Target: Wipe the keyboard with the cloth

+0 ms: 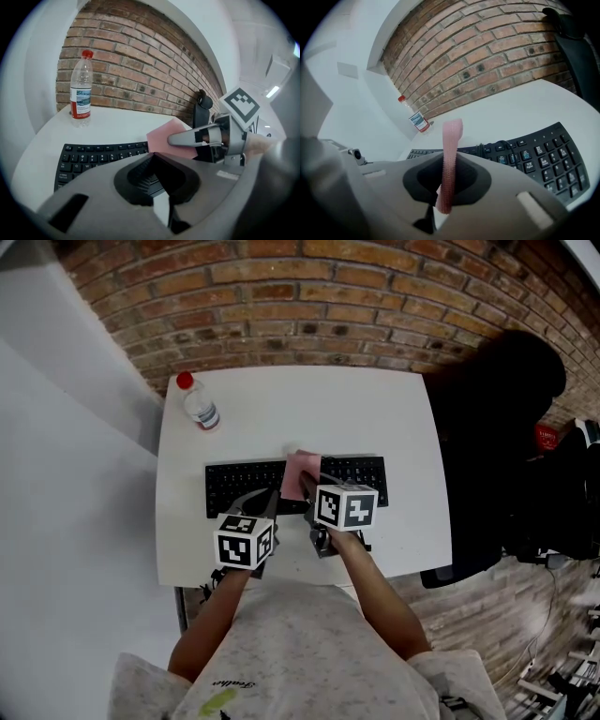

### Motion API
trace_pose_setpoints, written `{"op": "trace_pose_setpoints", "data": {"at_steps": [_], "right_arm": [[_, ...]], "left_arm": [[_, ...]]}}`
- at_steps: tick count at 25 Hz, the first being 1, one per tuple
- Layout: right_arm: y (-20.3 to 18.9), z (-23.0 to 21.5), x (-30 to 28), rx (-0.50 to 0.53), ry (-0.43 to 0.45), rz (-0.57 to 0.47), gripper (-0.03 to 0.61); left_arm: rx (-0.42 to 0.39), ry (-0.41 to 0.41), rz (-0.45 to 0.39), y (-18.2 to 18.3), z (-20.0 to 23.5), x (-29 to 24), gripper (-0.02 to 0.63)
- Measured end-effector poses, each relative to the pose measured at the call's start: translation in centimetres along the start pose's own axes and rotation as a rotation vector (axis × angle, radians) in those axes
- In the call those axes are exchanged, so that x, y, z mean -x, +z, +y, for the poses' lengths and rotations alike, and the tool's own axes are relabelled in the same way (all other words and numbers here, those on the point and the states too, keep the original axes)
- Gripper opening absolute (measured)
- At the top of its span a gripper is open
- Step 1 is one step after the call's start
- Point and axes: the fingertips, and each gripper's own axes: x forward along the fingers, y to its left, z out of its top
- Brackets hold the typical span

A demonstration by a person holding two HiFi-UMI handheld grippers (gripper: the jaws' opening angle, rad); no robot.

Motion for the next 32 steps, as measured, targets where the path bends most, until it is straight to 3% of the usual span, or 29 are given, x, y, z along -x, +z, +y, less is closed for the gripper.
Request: {"op": "trace_pose_setpoints", "data": {"at_steps": [32], "right_arm": [[1.4, -12.3, 6.5, -0.061, 0.004, -0.045, 0.025]], "left_arm": [[-0.008, 0.057, -0.014, 0.7, -7.2, -5.7, -0.005]]}}
